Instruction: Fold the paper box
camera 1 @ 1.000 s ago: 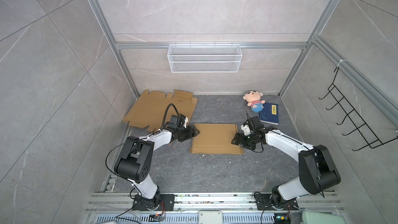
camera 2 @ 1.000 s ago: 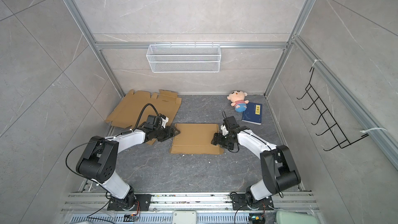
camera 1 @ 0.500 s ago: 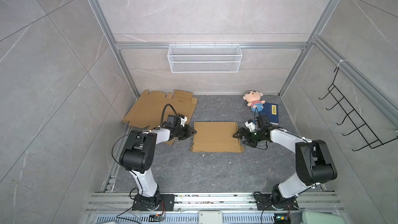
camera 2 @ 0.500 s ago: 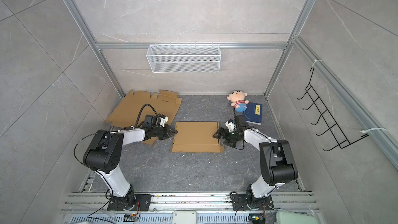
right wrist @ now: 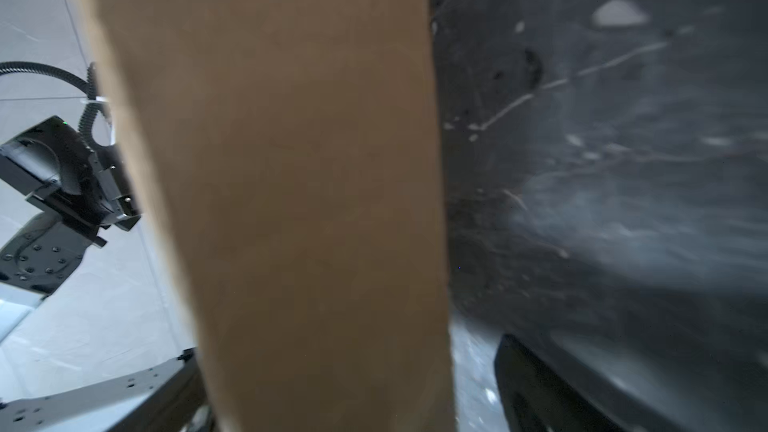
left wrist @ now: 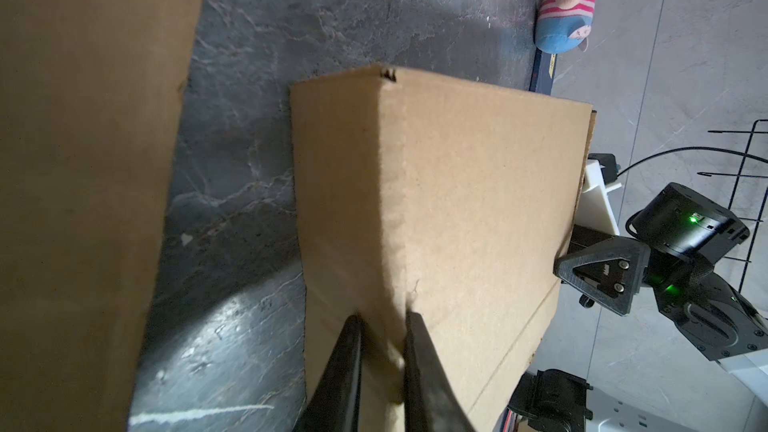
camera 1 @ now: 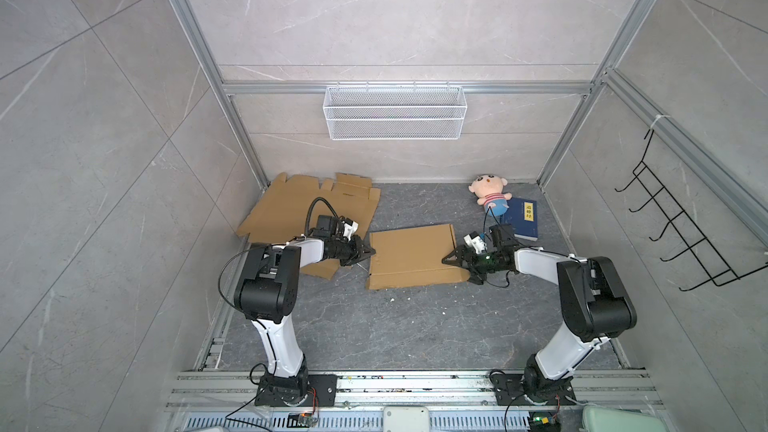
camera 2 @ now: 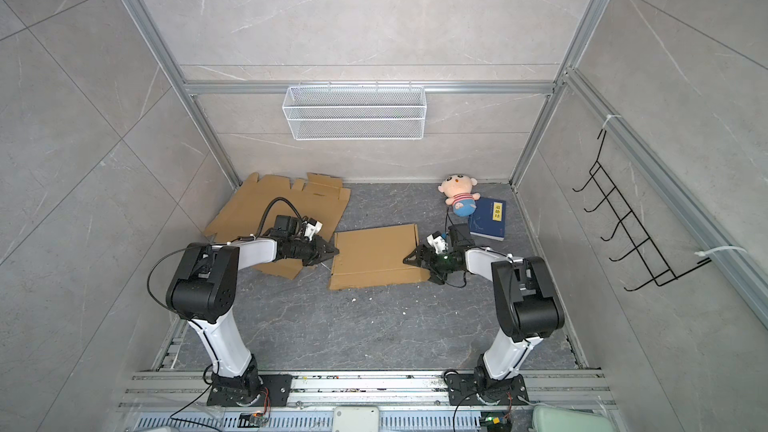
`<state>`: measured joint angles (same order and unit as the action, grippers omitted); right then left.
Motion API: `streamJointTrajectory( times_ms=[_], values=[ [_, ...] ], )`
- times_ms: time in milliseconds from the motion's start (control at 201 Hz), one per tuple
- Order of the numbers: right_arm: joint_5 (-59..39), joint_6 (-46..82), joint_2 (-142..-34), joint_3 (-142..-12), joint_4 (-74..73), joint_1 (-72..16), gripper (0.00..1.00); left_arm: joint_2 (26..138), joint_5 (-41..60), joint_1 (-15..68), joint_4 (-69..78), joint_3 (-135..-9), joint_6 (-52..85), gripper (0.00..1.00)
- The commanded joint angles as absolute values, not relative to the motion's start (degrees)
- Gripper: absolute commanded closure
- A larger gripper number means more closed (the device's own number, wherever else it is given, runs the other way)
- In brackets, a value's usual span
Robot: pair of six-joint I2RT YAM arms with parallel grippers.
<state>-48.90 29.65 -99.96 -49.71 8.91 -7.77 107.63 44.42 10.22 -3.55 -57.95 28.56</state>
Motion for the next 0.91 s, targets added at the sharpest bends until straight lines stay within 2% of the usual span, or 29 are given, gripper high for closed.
streamJointTrajectory(
  times_ms=[0,109,209,353,478,572,722,801,901],
  values=[
    [-53.17,34.37,-103.17,-51.32,1.41,-8.26,0.09,111.73,35.41,9.76,-12.21,-56.0,27.29,0.83],
    [-56.83,41.72,-105.66,-51.1,-8.15,-8.79,0.2,110.91,35.57,9.99,-11.95,-56.11,27.25,0.81],
    [-57.86,45.69,-106.55,-50.53,-11.7,-8.88,0.3,108.72,36.13,10.71,-11.6,-57.27,27.79,0.75],
    [-57.55,48.47,-104.59,-48.38,-11.95,-8.82,0.39,100.43,38.29,11.55,-10.88,-58.52,28.8,0.57],
    [-57.31,53.88,-100.91,-46.0,-11.78,-8.79,0.42,89.57,35.58,12.81,-12.14,-58.71,24.91,0.43],
    [-57.12,58.01,-97.14,-44.92,-10.27,-8.77,0.46,81.15,27.1,18.22,-15.08,-58.88,14.9,0.34],
    [-57.11,67.58,-93.45,-42.91,-9.41,-8.81,0.51,72.01,14.68,31.75,-18.49,-57.51,-6.26,0.28],
    [-58.1,73.71,-92.16,-41.15,-12.79,-8.76,0.53,69.39,11.24,36.19,-18.54,-55.68,-15.89,0.24],
    [-58.88,74.63,-90.01,-41.6,-9.77,-8.79,0.54,68.48,6.76,40.46,-19.97,-55.69,-25.82,0.17]
  ],
)
